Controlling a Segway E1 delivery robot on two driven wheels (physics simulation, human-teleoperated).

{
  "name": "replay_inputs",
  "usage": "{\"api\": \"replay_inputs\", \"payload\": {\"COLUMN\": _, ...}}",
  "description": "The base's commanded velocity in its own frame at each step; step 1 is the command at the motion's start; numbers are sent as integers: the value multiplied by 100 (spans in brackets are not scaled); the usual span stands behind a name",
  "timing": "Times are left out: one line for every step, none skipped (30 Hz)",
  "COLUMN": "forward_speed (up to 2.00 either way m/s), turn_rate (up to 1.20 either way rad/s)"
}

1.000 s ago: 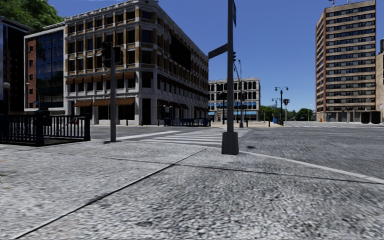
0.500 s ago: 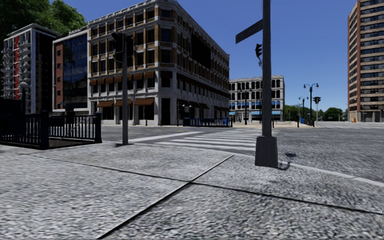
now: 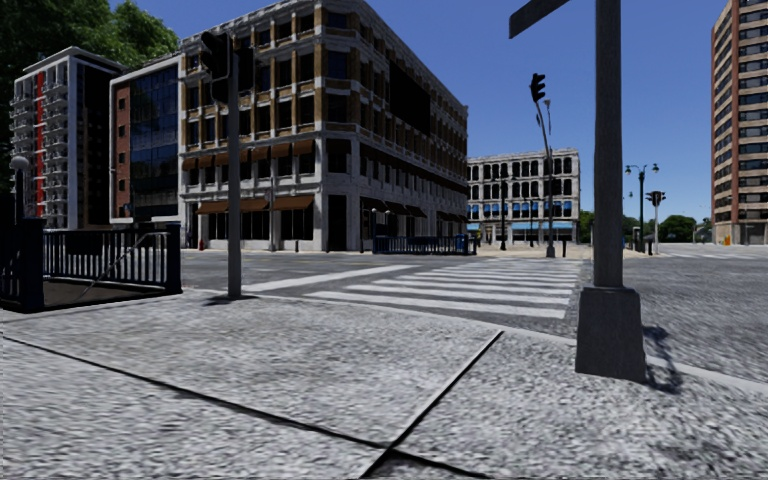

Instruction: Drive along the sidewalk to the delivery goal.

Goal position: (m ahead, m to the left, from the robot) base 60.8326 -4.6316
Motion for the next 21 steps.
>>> {"api": "replay_inputs", "payload": {"forward_speed": 200, "turn_rate": 0}}
{"api": "replay_inputs", "payload": {"forward_speed": 200, "turn_rate": 0}}
{"api": "replay_inputs", "payload": {"forward_speed": 200, "turn_rate": 0}}
{"api": "replay_inputs", "payload": {"forward_speed": 200, "turn_rate": 0}}
{"api": "replay_inputs", "payload": {"forward_speed": 200, "turn_rate": 0}}
{"api": "replay_inputs", "payload": {"forward_speed": 200, "turn_rate": 0}}
{"api": "replay_inputs", "payload": {"forward_speed": 200, "turn_rate": 0}}
{"api": "replay_inputs", "payload": {"forward_speed": 200, "turn_rate": 0}}
{"api": "replay_inputs", "payload": {"forward_speed": 200, "turn_rate": -2}}
{"api": "replay_inputs", "payload": {"forward_speed": 200, "turn_rate": -4}}
{"api": "replay_inputs", "payload": {"forward_speed": 200, "turn_rate": -4}}
{"api": "replay_inputs", "payload": {"forward_speed": 200, "turn_rate": -6}}
{"api": "replay_inputs", "payload": {"forward_speed": 200, "turn_rate": -11}}
{"api": "replay_inputs", "payload": {"forward_speed": 200, "turn_rate": -14}}
{"api": "replay_inputs", "payload": {"forward_speed": 200, "turn_rate": -14}}
{"api": "replay_inputs", "payload": {"forward_speed": 200, "turn_rate": -15}}
{"api": "replay_inputs", "payload": {"forward_speed": 200, "turn_rate": -15}}
{"api": "replay_inputs", "payload": {"forward_speed": 200, "turn_rate": -16}}
{"api": "replay_inputs", "payload": {"forward_speed": 200, "turn_rate": -21}}
{"api": "replay_inputs", "payload": {"forward_speed": 200, "turn_rate": -21}}
{"api": "replay_inputs", "payload": {"forward_speed": 200, "turn_rate": -24}}
